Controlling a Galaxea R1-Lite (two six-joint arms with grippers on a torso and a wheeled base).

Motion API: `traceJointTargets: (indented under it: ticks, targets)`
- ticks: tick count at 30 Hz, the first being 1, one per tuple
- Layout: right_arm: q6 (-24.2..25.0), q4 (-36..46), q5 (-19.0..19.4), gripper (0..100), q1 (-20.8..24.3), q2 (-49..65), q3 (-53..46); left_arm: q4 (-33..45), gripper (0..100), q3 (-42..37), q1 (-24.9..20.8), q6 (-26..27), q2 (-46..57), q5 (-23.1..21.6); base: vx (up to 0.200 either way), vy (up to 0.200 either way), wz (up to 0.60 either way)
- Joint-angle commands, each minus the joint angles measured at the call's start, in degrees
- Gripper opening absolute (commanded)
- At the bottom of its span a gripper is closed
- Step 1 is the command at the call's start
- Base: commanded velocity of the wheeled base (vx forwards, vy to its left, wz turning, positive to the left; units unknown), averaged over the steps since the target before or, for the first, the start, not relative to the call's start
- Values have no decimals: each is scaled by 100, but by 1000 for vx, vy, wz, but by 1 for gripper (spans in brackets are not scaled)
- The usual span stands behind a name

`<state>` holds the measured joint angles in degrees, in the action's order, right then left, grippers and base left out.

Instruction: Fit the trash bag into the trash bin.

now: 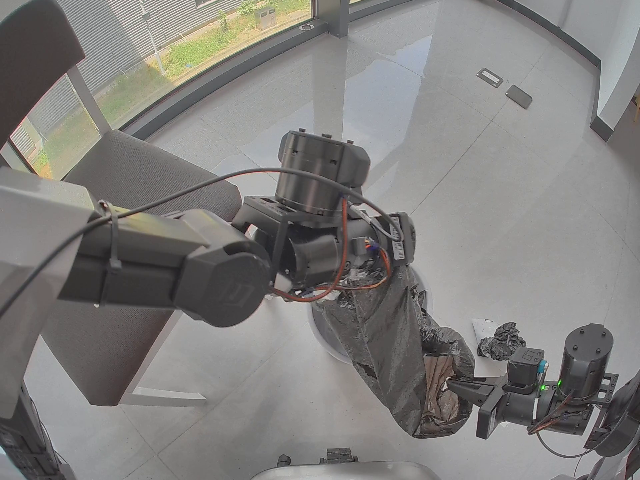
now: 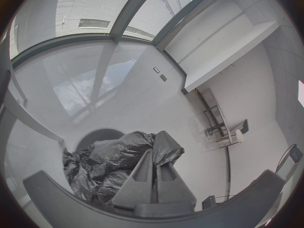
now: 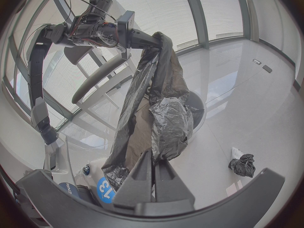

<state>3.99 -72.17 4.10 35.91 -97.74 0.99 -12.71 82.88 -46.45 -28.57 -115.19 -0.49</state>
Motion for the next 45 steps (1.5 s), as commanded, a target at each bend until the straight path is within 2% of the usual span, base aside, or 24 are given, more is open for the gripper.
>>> traceJointTargets:
  ticks: [1,8,10,16,19,23,29,32,37,43,44,45]
  targets:
    - [-21,291,-49,0,-32,493,-99,-82,0,114,-101,-52,-505,-39,0,0,0]
    - [-21,502,-40,0,-181,590,-90,-179,0,44,-49,-236,-847,-39,0,0,0]
    - [-21,502,-14,0,-287,563,-28,-231,0,-62,118,-307,-821,-39,0,0,0]
    - [-91,493,30,0,-480,317,191,-952,0,-554,479,-351,-680,-39,0,0,0]
    - [-416,484,135,0,-963,54,473,-1682,0,-1029,672,-351,-461,-39,0,0,0]
    - [-715,520,513,0,-1640,-263,982,-2420,0,-1512,909,-351,-232,-39,0,0,0]
    - [-750,520,531,0,-1957,-438,1281,-3009,0,-1811,1111,-315,-100,-22,0,0,0]
    - [-759,528,540,0,-2080,-438,1536,-3123,0,-2268,1147,-52,-4,49,0,0,0]
    - [-759,625,548,0,-2124,-368,1800,-3360,0,-2540,1270,212,-65,128,0,0,0]
    - [-759,1794,566,0,-2238,388,2353,-3949,0,-2637,1287,414,-276,163,0,0,0]
    - [-741,2541,707,0,-2282,687,2626,-4002,0,-2619,1287,449,-338,181,0,0,0]
    - [-741,2541,707,0,-2282,687,2626,-4002,0,-2619,1287,449,-338,181,0,0,0]
